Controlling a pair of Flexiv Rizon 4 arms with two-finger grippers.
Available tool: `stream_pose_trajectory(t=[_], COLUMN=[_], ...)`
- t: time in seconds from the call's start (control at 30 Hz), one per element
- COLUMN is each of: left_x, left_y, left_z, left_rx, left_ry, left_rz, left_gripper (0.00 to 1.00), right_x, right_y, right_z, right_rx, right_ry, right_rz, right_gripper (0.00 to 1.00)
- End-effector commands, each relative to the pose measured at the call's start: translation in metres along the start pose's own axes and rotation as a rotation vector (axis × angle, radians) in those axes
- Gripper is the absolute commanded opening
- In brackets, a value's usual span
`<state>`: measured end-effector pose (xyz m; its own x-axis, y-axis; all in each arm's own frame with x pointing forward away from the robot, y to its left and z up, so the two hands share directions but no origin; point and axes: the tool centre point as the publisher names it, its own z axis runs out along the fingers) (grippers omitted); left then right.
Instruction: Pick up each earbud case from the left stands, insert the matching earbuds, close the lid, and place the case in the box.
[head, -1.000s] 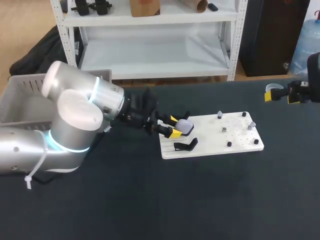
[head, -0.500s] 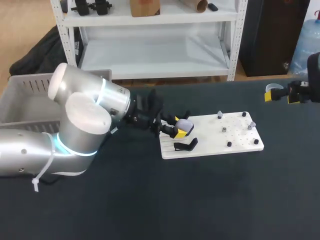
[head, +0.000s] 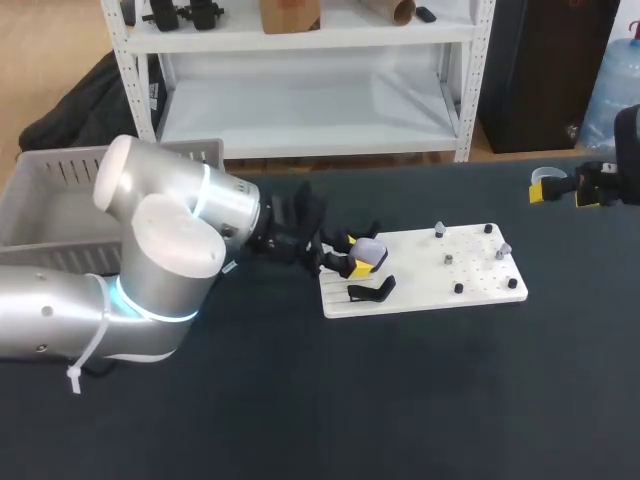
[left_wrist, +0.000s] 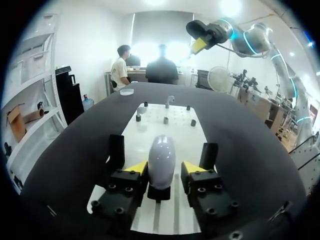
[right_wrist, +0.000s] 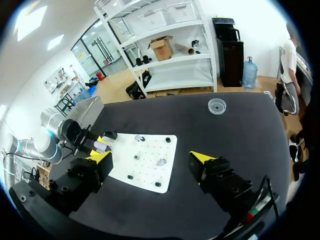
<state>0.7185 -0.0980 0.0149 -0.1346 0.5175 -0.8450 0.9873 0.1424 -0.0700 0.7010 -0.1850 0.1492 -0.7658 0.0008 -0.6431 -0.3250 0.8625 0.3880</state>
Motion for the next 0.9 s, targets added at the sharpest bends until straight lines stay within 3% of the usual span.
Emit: stream_pose_trajectory(t=[0.03,0.17,0.37,0.4,0.9], left_x=[0.002,0.002,0.002,0.002,-0.008], left_y=[0.000,0.002,0.002,0.002,0.002], left_z=[0.001,0.002,0.003,0.003,-0.013], left_rx=[-0.006,-0.002,0.005,0.005,0.008], left_ry=[-0.015,-0.022,-0.021,-0.022,-0.041], left_rz=[0.001,-0.001,-0.002,-0.002,0.023], left_gripper=[0.38,0.31,0.09,0.00,0.00], right_x=[0.000,0.000,0.000,0.000,0.000], right_y=[-0.001,-0.001,-0.001,-0.001,-0.001], right_z=[0.000,0.000,0.000,0.000,0.000], right_rx=[-0.001,-0.001,-0.001,-0.001,-0.001], right_ry=[0.001,0.001,0.001,0.001,0.001], right_rz=[-0.001,-0.001,-0.001,-0.001,-0.001], right_gripper=[1.00,1.00,1.00,1.00,1.00])
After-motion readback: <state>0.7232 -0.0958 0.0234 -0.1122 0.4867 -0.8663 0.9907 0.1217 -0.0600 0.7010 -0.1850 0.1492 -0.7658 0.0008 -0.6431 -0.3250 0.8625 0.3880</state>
